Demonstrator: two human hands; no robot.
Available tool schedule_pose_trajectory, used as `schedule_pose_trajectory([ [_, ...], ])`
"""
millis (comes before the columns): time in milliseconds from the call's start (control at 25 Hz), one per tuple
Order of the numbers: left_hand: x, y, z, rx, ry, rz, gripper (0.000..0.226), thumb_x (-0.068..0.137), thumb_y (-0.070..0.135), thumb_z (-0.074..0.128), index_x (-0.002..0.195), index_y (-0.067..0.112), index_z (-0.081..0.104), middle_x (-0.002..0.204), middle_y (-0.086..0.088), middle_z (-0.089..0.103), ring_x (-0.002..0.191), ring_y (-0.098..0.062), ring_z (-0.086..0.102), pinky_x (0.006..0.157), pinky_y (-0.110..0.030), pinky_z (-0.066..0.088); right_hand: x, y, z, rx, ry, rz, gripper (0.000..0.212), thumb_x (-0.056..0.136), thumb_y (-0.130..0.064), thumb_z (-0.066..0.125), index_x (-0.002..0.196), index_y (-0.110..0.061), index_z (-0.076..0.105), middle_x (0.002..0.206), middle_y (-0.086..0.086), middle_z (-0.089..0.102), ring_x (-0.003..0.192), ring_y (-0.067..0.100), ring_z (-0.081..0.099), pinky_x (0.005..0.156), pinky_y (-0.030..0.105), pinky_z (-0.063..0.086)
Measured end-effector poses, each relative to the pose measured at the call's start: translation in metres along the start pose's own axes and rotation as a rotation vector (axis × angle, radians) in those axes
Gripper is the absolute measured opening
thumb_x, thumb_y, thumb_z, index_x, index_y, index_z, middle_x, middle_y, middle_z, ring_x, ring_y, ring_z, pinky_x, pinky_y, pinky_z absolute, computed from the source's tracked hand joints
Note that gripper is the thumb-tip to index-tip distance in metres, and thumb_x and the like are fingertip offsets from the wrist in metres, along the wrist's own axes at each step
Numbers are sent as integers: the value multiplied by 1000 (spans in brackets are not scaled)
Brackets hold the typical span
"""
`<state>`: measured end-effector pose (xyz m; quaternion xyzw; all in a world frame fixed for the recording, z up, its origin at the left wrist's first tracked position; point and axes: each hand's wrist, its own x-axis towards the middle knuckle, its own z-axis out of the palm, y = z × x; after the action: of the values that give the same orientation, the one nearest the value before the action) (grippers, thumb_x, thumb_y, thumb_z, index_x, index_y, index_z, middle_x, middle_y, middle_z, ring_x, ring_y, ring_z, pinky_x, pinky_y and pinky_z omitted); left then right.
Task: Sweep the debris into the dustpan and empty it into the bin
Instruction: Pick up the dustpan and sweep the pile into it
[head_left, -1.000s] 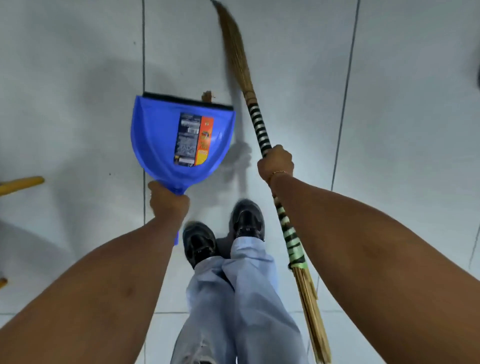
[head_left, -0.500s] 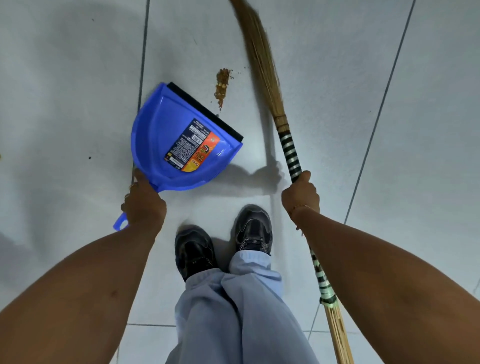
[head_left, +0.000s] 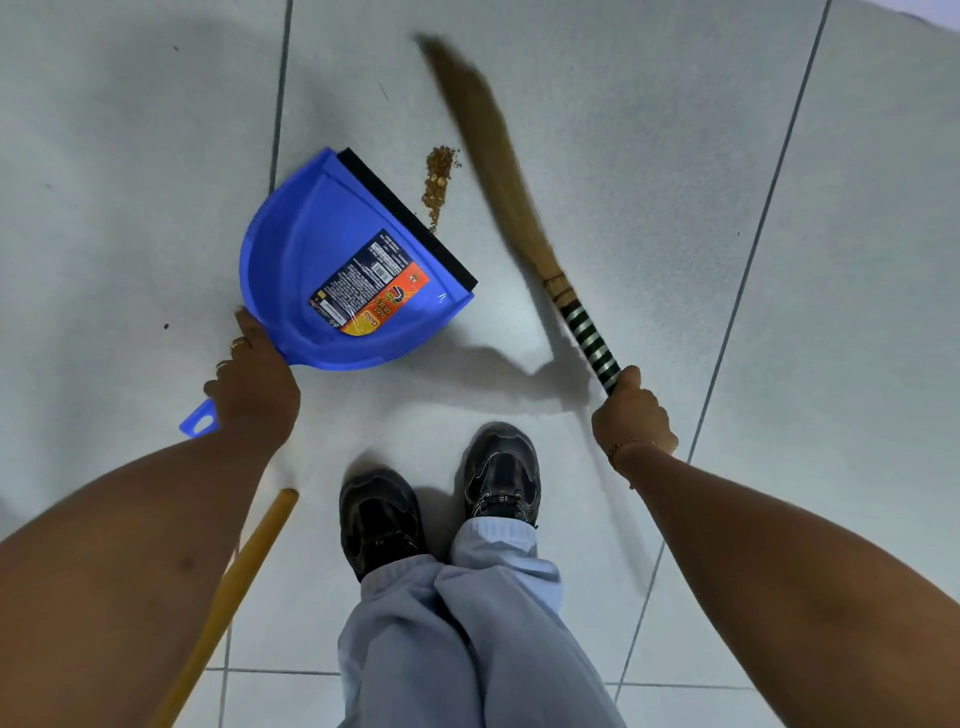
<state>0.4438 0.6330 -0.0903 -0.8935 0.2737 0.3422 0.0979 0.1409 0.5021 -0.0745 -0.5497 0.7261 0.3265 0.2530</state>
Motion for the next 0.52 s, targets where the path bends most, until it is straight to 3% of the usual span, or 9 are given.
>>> schedule_pose_trajectory([
  [160, 9, -3, -2, -16, 12, 28, 75, 88, -2, 49, 146, -2, 1, 125, -37, 45, 108, -54, 50, 93, -60, 41, -15, 33, 17, -136, 3, -123, 35, 81, 3, 39, 111, -14, 43, 103, 13, 58, 99, 32, 51, 85, 46, 38],
  [240, 12, -1, 1, -40, 21, 55, 75, 87, -4, 48, 145, -3, 0, 124, -38, 45, 107, -54, 50, 93, -60, 41, -17, 40, 20, -73, 56, -136, 36, 77, 7, 39, 106, -13, 43, 100, 13, 58, 97, 33, 51, 83, 45, 37],
  [360, 12, -1, 7, -90, 34, 95, 78, 84, -7, 49, 145, -4, 1, 125, -37, 46, 108, -53, 49, 93, -58, 41, -8, 31, 19, 95, 155, -34, 33, 78, 5, 41, 107, -11, 42, 102, 16, 59, 98, 36, 54, 83, 47, 39],
  [520, 9, -20, 14, -76, 62, 88, 79, 83, -7, 51, 146, -2, 3, 123, -36, 47, 106, -54, 50, 92, -59, 40, 2, 8, 20, 119, 112, 122, 30, 85, -1, 39, 113, -13, 41, 108, 15, 59, 103, 36, 54, 88, 49, 39],
])
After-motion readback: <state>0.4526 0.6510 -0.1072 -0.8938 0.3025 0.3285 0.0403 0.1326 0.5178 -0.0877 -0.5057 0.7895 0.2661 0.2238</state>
